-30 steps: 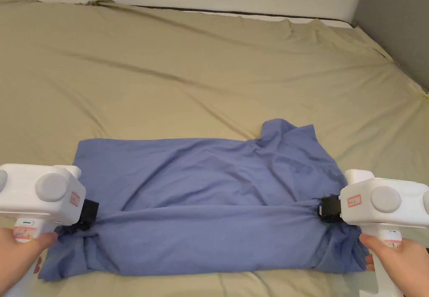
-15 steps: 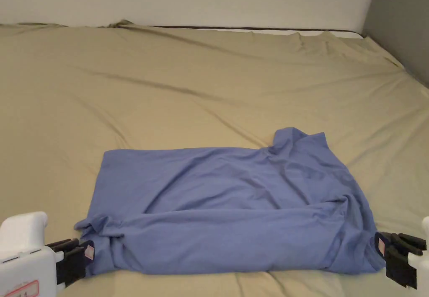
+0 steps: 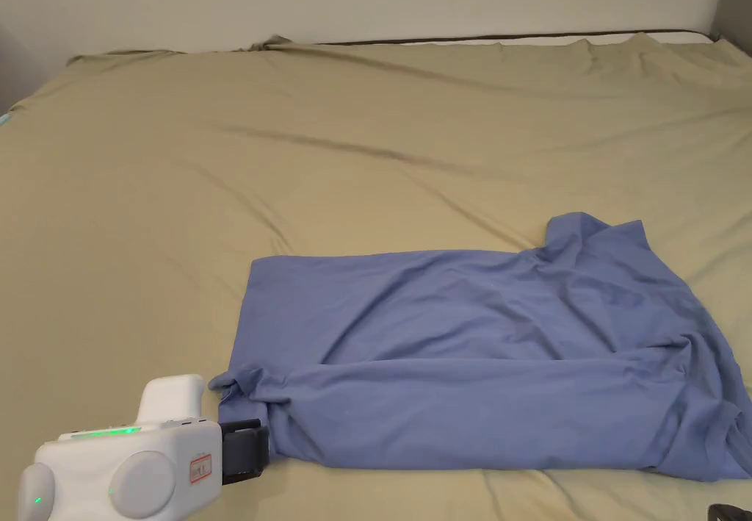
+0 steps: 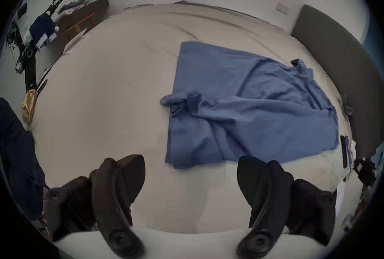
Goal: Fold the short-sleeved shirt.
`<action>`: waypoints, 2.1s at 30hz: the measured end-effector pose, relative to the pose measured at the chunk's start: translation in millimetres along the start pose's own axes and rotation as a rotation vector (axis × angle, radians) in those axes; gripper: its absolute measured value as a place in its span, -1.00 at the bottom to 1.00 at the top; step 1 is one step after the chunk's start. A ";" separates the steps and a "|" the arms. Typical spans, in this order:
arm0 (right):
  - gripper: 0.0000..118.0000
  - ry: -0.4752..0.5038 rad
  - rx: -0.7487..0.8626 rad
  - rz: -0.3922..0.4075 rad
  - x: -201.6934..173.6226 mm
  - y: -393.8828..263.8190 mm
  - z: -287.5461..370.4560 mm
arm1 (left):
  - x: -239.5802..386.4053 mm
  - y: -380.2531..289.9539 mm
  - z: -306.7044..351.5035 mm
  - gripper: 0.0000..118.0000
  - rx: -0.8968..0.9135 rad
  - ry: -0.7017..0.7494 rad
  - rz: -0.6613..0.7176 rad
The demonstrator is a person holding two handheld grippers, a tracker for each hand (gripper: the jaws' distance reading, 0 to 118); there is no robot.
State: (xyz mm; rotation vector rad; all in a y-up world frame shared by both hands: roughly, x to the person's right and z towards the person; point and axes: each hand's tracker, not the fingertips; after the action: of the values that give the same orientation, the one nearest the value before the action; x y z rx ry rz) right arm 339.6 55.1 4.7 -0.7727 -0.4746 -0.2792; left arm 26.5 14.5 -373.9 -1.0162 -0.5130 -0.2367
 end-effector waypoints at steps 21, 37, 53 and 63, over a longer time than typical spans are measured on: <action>-0.96 -0.050 -0.069 0.075 17.4 30.5 -58.4 | -5.2 28.3 -35.0 -0.95 -0.126 -0.062 -0.013; -0.58 -0.119 -0.292 -0.029 99.4 53.0 -152.7 | -0.8 28.3 -31.9 -0.95 -0.182 -0.094 0.012; -0.90 0.011 -0.274 -0.019 103.2 34.5 -53.5 | -2.2 0.4 33.3 -0.95 -0.224 -0.043 -0.256; 0.84 -0.019 -0.365 -0.052 106.5 10.5 -78.8 | -16.4 -26.4 -2.3 0.02 -0.341 -0.005 -0.209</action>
State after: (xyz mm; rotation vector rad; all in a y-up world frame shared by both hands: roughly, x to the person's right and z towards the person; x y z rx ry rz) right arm 459.6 -2.1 3.5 -1.1201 -0.4678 -0.4136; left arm 2.1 -1.8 -363.5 -1.2948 -0.5962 -0.5213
